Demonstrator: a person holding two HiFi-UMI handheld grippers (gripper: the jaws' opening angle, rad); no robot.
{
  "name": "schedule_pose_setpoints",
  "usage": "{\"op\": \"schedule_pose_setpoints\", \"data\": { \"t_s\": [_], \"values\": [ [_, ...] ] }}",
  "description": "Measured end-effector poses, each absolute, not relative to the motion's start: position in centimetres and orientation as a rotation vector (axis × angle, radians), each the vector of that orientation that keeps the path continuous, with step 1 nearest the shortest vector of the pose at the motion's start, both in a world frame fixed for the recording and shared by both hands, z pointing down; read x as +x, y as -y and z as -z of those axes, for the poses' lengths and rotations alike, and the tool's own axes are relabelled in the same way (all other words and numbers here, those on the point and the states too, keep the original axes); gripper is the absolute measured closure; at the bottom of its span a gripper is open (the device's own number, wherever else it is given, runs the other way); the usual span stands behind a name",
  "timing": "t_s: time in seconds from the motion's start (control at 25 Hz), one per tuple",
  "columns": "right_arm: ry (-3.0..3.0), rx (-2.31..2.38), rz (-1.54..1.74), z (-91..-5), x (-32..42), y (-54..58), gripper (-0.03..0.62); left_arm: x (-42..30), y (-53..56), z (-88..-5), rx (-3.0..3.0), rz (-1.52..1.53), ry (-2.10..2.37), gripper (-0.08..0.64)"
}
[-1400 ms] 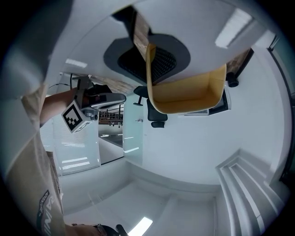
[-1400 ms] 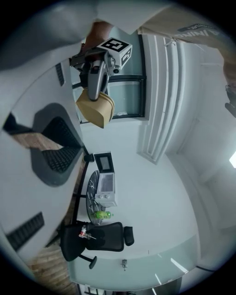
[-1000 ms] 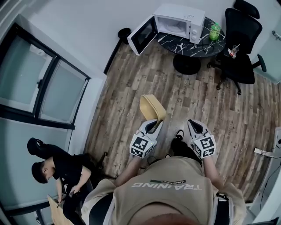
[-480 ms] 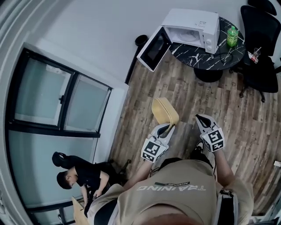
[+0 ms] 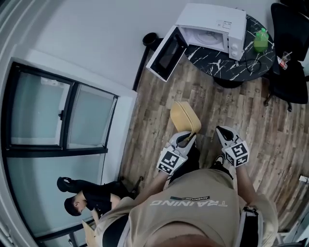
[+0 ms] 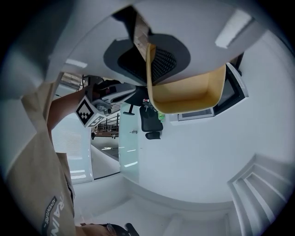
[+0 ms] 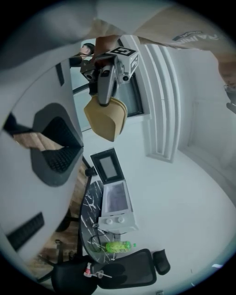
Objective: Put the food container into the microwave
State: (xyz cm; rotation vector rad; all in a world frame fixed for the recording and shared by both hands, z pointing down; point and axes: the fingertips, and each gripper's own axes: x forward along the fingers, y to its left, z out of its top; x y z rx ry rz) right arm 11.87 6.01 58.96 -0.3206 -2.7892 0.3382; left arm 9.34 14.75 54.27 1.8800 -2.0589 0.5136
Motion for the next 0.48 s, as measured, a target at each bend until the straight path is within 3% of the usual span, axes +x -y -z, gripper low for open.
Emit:
{"op": "schedule_pose_setpoints", "data": {
  "t_s": [0.48],
  "values": [
    [2.886,0.067,-0.326,-52.3,-3.7,-4.2,0.583,-5.8,-12.9,-54.8,2.183,-0.600,1.858,0.535]
  ]
}}
